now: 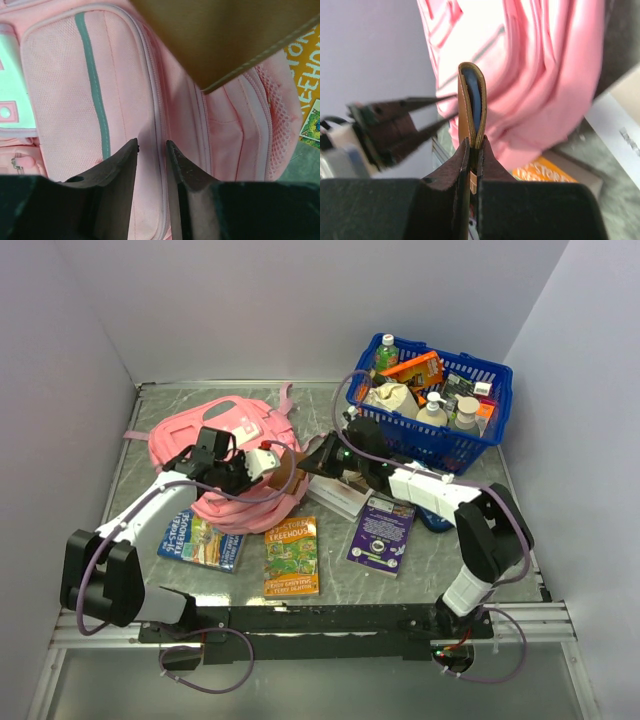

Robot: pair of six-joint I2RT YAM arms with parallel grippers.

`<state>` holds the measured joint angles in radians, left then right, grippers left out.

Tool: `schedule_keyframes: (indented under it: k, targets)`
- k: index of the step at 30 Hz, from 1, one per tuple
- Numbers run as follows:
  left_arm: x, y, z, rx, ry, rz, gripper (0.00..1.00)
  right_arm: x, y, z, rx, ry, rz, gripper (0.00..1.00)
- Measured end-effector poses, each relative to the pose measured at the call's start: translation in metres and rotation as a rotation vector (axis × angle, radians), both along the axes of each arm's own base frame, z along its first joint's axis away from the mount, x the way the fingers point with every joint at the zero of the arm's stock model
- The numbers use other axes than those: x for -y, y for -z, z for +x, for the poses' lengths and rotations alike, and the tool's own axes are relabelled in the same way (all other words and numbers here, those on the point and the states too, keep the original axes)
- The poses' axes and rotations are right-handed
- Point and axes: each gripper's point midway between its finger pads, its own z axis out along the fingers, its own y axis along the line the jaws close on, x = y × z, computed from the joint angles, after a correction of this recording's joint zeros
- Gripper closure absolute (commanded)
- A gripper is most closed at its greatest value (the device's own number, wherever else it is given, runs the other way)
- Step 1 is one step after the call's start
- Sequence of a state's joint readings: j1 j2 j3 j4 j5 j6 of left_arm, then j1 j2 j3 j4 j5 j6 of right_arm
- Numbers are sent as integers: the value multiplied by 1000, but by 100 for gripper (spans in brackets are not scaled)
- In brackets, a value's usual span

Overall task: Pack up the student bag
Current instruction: Place the personal item in the student bag.

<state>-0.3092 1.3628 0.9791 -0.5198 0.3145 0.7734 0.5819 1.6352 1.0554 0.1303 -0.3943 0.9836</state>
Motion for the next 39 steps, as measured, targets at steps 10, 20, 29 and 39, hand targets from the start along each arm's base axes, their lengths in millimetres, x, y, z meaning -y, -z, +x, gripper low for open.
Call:
schedule_keyframes:
  k: [10,20,29,39]
  targets:
    - [-3,11,-6,-30,49,43,57,-15,19,6,-54,1,-74,100]
    - [-12,11,4,10,-16,87,98,-22,55,-13,-126,-29,-185,100]
    - [-12,5,5,27,-49,77,99,-23,67,-24,-134,-48,-204,100]
    - [-6,-43,11,55,-81,-5,99,-21,73,-28,-133,-61,-215,100]
